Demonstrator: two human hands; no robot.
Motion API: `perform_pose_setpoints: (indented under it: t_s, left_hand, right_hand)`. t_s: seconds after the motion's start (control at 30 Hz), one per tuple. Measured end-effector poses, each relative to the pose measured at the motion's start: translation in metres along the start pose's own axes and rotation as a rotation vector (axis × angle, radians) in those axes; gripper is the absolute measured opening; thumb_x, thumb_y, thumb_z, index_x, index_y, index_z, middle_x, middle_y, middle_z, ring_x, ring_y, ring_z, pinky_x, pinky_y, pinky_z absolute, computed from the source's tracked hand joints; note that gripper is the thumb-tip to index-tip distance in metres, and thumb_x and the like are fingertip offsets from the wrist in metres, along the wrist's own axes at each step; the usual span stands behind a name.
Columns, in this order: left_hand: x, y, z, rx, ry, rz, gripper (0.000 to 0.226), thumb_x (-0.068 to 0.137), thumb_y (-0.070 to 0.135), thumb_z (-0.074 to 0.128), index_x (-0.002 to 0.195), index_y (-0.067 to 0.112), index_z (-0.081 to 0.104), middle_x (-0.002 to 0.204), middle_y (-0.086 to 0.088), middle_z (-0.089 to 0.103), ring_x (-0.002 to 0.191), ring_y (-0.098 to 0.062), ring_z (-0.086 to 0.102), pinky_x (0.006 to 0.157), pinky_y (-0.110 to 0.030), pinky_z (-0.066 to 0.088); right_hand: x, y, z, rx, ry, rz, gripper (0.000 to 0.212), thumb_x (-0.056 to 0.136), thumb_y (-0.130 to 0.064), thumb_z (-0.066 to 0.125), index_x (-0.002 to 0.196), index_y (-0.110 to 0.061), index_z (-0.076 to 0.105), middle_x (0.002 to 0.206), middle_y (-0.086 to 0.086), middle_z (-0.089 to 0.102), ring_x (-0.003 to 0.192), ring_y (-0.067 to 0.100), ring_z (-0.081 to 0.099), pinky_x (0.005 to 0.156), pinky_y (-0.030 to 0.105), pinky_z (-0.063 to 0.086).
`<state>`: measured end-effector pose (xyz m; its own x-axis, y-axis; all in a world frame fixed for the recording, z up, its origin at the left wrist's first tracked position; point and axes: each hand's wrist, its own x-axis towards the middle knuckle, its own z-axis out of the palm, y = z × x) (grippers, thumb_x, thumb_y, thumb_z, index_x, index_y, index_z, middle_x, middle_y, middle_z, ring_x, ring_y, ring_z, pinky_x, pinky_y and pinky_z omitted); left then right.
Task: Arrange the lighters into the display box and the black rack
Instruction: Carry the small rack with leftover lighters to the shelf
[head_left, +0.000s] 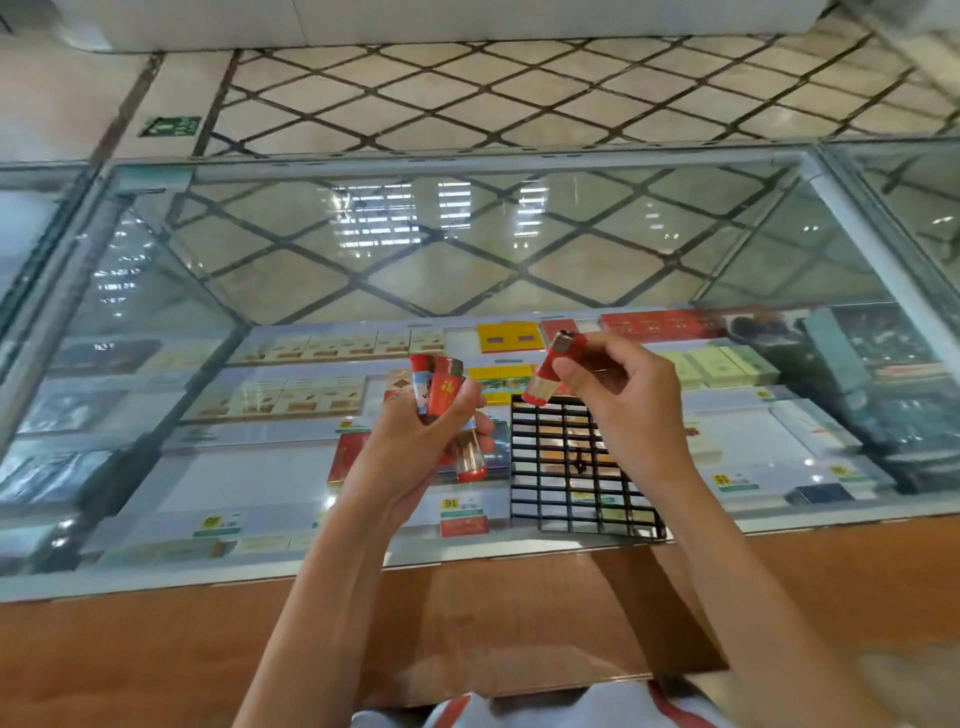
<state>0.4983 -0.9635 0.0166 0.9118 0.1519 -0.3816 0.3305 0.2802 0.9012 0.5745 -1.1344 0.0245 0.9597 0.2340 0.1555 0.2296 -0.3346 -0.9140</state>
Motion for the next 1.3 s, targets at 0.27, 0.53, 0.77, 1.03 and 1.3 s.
perform_pose_setpoints:
  t_s: [0.27, 0.53, 0.77, 1.03, 1.3]
  left_hand:
    - [0.001, -0.001, -0.001, -0.095, -0.016, -0.042, 0.039, 0.079, 0.038, 0.060, 0.098, 0.004, 0.059, 0.073, -0.006, 0.069, 0.069, -0.018, 0.068, 0.065, -0.027, 0.057]
    - [0.000, -0.005, -0.002, -0.192, -0.010, -0.084, 0.038, 0.087, 0.033, 0.056, 0.104, 0.000, 0.060, 0.078, -0.009, 0.070, 0.072, -0.019, 0.068, 0.070, -0.029, 0.059]
    - [-0.005, -0.009, -0.003, -0.307, -0.013, -0.091, 0.041, 0.085, 0.032, 0.055, 0.108, -0.001, 0.059, 0.082, -0.011, 0.070, 0.074, -0.019, 0.069, 0.075, -0.031, 0.058]
    - [-0.012, -0.012, -0.006, -0.347, -0.010, -0.089, 0.042, 0.083, 0.030, 0.056, 0.110, -0.002, 0.058, 0.083, -0.011, 0.070, 0.075, -0.019, 0.068, 0.074, -0.031, 0.058]
    - [-0.021, -0.012, -0.005, -0.333, -0.111, -0.103, 0.034, 0.090, 0.017, 0.051, 0.117, -0.004, 0.056, 0.096, -0.016, 0.071, 0.085, -0.022, 0.070, 0.072, -0.030, 0.057]
  right_hand:
    - [0.002, 0.006, 0.010, -0.127, -0.030, -0.123, 0.019, 0.082, -0.017, 0.069, 0.101, -0.011, 0.069, 0.090, -0.008, 0.066, 0.085, 0.007, 0.061, 0.078, 0.007, 0.044]
    - [0.006, 0.003, 0.011, -0.225, -0.116, -0.257, 0.018, 0.081, -0.010, 0.070, 0.098, -0.005, 0.069, 0.089, -0.007, 0.062, 0.084, 0.010, 0.059, 0.079, 0.009, 0.044]
    - [0.001, 0.007, 0.014, -0.212, -0.106, -0.273, 0.020, 0.079, -0.008, 0.071, 0.099, -0.005, 0.070, 0.090, -0.006, 0.063, 0.085, 0.008, 0.058, 0.080, 0.003, 0.042]
    - [-0.002, 0.010, 0.015, -0.157, -0.111, -0.217, 0.022, 0.079, -0.009, 0.071, 0.101, -0.005, 0.071, 0.092, -0.006, 0.064, 0.087, 0.010, 0.060, 0.082, 0.008, 0.045]
    - [-0.002, 0.013, 0.018, -0.119, -0.122, -0.164, 0.021, 0.081, -0.014, 0.070, 0.102, -0.008, 0.070, 0.092, -0.007, 0.064, 0.083, -0.001, 0.057, 0.078, 0.004, 0.043]
